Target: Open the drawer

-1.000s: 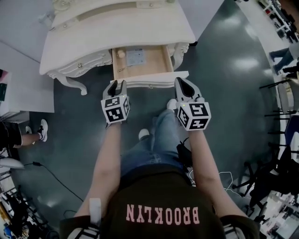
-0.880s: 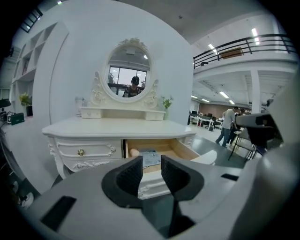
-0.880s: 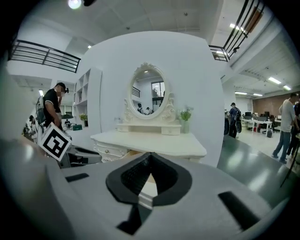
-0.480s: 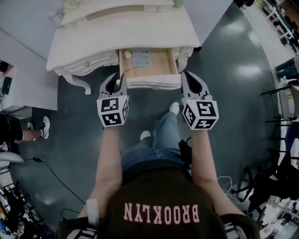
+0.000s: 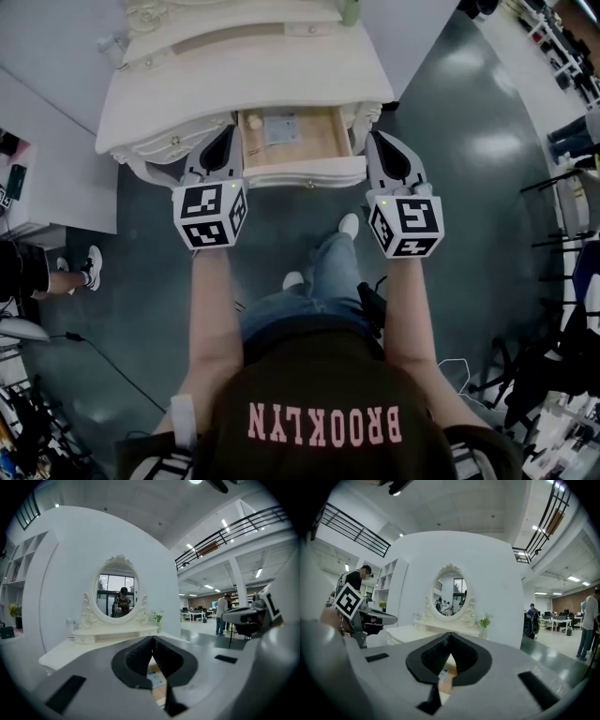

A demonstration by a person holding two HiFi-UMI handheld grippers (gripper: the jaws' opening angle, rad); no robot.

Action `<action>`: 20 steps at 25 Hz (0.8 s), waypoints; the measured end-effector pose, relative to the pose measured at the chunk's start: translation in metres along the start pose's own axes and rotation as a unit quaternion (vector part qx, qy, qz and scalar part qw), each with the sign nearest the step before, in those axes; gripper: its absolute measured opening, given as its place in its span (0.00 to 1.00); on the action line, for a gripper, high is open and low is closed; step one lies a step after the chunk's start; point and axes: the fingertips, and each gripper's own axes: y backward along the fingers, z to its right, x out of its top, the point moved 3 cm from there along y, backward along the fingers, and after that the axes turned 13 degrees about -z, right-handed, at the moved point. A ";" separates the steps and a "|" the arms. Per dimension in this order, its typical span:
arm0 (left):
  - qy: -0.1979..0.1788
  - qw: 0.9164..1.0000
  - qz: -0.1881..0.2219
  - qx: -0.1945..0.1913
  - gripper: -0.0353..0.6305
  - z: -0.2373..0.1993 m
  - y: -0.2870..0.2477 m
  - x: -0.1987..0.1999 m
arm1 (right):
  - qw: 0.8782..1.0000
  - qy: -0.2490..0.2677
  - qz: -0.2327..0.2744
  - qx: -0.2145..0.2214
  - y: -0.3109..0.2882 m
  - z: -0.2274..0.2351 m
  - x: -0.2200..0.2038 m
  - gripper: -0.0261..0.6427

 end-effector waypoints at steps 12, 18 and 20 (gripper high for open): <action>-0.031 0.999 0.034 -0.008 0.06 0.004 -0.001 0.041 | 0.999 0.018 0.026 -0.007 -0.008 0.012 0.035 0.03; -0.028 0.999 0.044 -0.003 0.06 0.002 -0.006 0.049 | 0.999 0.025 0.019 -0.008 -0.013 0.018 0.035 0.03; -0.027 0.999 0.044 -0.004 0.06 0.001 -0.007 0.050 | 0.999 0.027 0.016 -0.007 -0.014 0.018 0.035 0.03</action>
